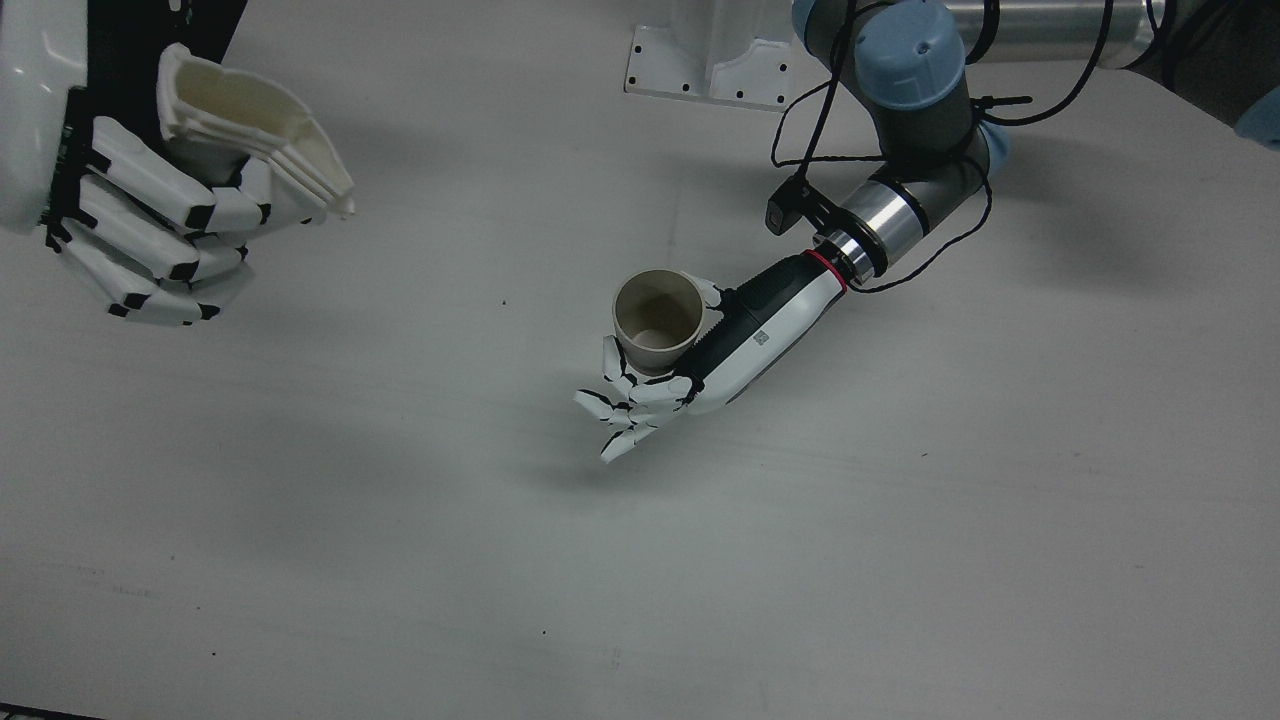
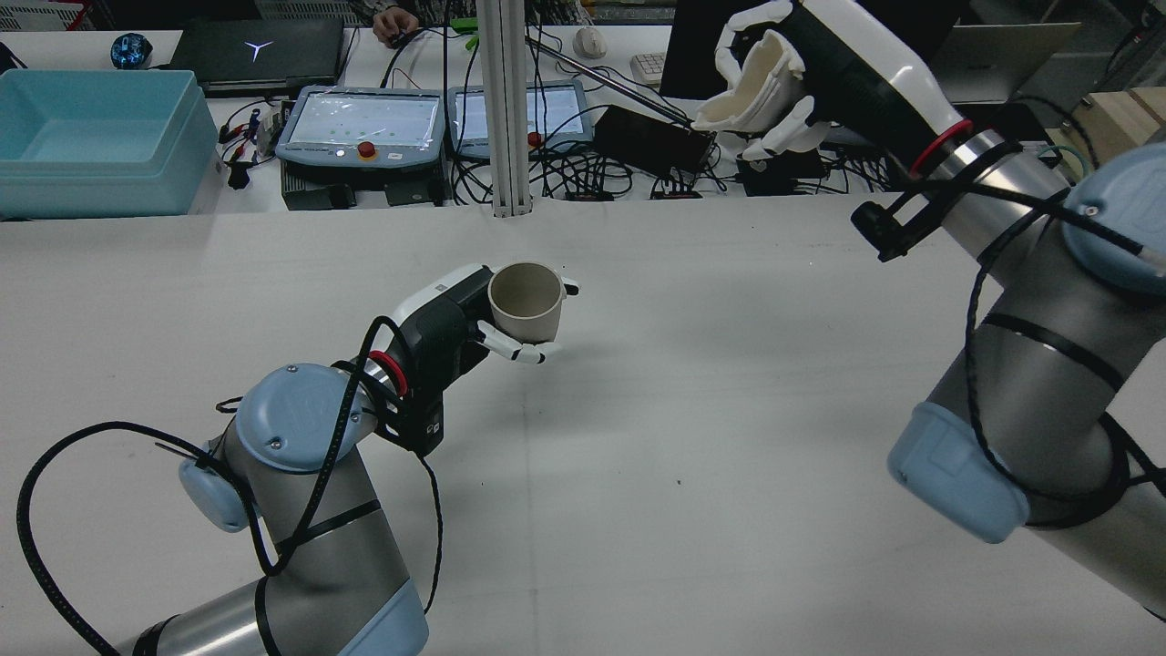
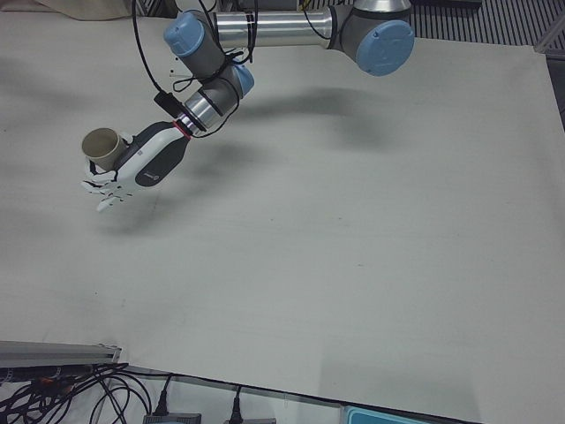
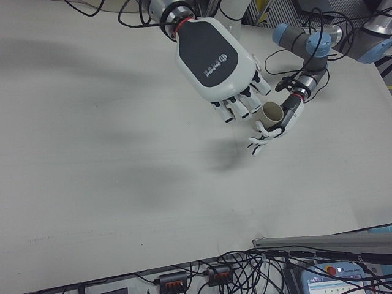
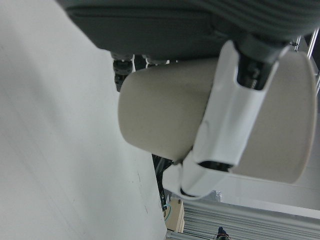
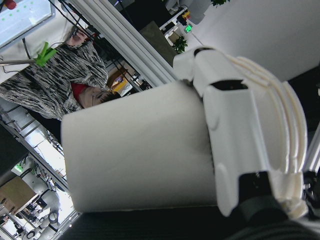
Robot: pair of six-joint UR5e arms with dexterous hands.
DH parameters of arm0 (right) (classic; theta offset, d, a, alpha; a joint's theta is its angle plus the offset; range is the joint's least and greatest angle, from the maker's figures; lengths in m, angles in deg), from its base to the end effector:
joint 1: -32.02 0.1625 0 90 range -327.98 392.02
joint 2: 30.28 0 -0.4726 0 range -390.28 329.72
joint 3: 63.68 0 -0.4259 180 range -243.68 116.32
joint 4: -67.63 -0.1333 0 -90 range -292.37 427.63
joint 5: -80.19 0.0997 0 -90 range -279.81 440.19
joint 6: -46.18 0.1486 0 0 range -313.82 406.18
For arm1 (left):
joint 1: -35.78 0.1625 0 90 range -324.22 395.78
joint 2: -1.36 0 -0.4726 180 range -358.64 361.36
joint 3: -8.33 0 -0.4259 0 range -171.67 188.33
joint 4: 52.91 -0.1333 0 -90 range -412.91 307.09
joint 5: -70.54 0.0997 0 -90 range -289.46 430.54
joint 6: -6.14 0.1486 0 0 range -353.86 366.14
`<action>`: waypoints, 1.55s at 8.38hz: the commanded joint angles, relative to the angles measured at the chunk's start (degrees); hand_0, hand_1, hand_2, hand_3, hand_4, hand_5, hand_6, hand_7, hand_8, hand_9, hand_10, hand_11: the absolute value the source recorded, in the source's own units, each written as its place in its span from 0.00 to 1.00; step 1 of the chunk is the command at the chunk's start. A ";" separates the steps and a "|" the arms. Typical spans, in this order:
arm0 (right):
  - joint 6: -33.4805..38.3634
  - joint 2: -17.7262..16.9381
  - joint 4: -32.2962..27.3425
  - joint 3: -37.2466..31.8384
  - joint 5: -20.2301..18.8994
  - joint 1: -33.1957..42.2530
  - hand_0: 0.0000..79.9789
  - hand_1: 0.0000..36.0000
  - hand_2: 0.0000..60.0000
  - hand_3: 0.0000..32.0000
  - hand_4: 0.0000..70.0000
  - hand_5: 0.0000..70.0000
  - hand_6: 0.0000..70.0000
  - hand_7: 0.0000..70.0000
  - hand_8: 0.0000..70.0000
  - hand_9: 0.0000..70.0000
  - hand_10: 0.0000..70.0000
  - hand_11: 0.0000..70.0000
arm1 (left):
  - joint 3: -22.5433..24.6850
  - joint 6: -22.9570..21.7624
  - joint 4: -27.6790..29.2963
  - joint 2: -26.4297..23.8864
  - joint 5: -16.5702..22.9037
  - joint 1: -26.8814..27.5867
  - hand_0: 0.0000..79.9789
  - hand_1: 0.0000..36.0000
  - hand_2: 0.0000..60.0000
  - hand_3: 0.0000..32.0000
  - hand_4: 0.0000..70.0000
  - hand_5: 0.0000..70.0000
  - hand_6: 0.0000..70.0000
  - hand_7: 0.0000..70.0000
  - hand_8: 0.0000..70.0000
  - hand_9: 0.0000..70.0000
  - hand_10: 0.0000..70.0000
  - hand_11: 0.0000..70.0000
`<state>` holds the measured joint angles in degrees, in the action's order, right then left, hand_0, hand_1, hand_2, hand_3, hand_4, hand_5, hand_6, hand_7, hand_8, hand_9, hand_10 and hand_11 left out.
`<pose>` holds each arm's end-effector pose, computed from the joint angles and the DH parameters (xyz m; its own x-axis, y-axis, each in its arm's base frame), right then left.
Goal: Pour water
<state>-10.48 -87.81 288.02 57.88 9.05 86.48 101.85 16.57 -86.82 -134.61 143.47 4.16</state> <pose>-0.2065 -0.6010 0.2133 -0.7125 -0.1027 0.6941 -0.6590 0.4376 -0.6118 0.5715 -0.5596 0.2250 -0.7711 -0.6293 -0.0968 -0.0906 0.2590 -0.9616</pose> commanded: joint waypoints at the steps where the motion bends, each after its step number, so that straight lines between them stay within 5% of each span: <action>1: -5.83 7.32 0.13 -8.59 3.81 -7.51 1.00 1.00 1.00 0.00 0.62 1.00 0.82 1.00 0.54 0.73 0.52 0.79 | -1.06 0.20 -3.00 -5.70 0.11 0.07 1.00 1.00 1.00 0.00 1.00 1.00 0.31 0.45 0.11 0.09 0.12 0.22; 3: -8.11 11.02 0.13 -11.51 3.90 -9.97 1.00 1.00 1.00 0.00 0.62 1.00 0.80 1.00 0.53 0.72 0.50 0.76 | -3.42 0.29 -3.01 -8.24 0.11 0.16 1.00 1.00 1.00 0.00 1.00 1.00 0.32 0.46 0.11 0.10 0.12 0.22; 5: -7.94 10.08 1.26 -7.34 4.34 -10.08 1.00 1.00 1.00 0.00 0.62 1.00 0.79 1.00 0.52 0.71 0.49 0.76 | -5.10 0.38 -3.01 -8.44 0.03 1.48 1.00 1.00 1.00 0.00 1.00 1.00 0.32 0.46 0.11 0.10 0.12 0.22; 7: -0.44 -1.65 1.62 3.29 5.05 -3.62 1.00 1.00 1.00 0.00 0.51 1.00 0.74 1.00 0.51 0.70 0.51 0.77 | -2.57 -0.50 -2.83 -6.78 1.24 -1.40 1.00 1.00 1.00 0.00 1.00 1.00 0.29 0.43 0.11 0.09 0.12 0.21; 9: 17.82 -12.65 1.27 5.53 -0.10 9.36 1.00 1.00 1.00 0.00 0.47 1.00 0.74 1.00 0.52 0.71 0.55 0.83 | 5.75 -0.50 -1.61 2.86 6.08 -7.19 1.00 1.00 1.00 0.00 1.00 1.00 0.26 0.40 0.09 0.08 0.11 0.20; 11: 22.63 -16.11 -1.52 4.39 -8.46 24.15 1.00 1.00 1.00 0.00 0.32 1.00 0.70 0.97 0.51 0.69 0.60 0.90 | 10.44 -0.59 2.60 11.66 15.45 -18.23 1.00 1.00 1.00 0.00 1.00 1.00 0.26 0.40 0.09 0.08 0.11 0.20; 13: 31.92 -23.21 -18.41 -5.40 -9.36 26.31 1.00 1.00 1.00 0.00 0.27 1.00 0.70 0.94 0.51 0.70 0.66 0.98 | 10.89 -0.85 10.92 20.52 23.63 -29.40 1.00 1.00 1.00 0.00 1.00 1.00 0.26 0.41 0.10 0.08 0.11 0.21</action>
<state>12.27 -104.03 284.59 61.03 2.39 107.59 111.34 15.95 -83.96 -123.53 158.39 -13.45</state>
